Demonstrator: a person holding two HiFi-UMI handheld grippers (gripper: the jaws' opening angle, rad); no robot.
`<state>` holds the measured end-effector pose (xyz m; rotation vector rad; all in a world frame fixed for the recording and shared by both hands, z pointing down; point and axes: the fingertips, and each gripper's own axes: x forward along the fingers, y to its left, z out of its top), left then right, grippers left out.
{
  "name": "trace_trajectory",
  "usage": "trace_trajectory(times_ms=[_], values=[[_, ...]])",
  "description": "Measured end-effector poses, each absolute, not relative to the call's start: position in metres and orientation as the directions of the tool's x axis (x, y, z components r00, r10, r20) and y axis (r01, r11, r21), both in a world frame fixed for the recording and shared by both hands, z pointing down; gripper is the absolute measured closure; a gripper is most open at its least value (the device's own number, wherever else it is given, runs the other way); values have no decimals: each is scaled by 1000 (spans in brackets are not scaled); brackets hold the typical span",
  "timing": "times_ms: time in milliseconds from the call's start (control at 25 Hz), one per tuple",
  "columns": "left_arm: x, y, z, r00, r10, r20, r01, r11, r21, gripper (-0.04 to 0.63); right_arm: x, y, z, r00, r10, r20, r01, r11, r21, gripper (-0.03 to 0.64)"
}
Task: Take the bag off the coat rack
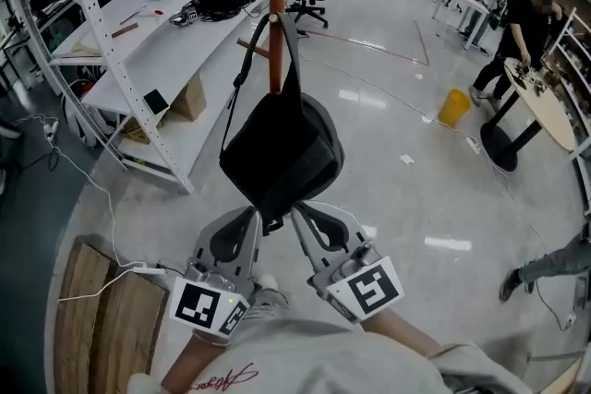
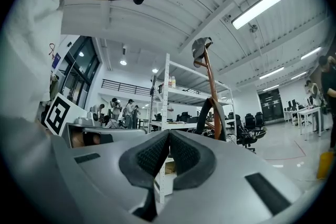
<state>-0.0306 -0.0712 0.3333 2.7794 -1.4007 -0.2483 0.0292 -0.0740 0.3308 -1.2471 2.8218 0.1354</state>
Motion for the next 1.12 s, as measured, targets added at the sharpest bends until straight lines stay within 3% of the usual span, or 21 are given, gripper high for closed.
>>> trace_trajectory(times_ms=[320, 1120], values=[[-43, -131, 329, 616, -776, -133, -763, -630, 145, 575, 15, -130, 327, -654, -753, -73, -757, 651, 58, 597], [-48, -222, 331, 680, -724, -116, -716, -689, 113, 575, 6, -217, 326, -570, -820, -55, -821, 565, 82, 597]])
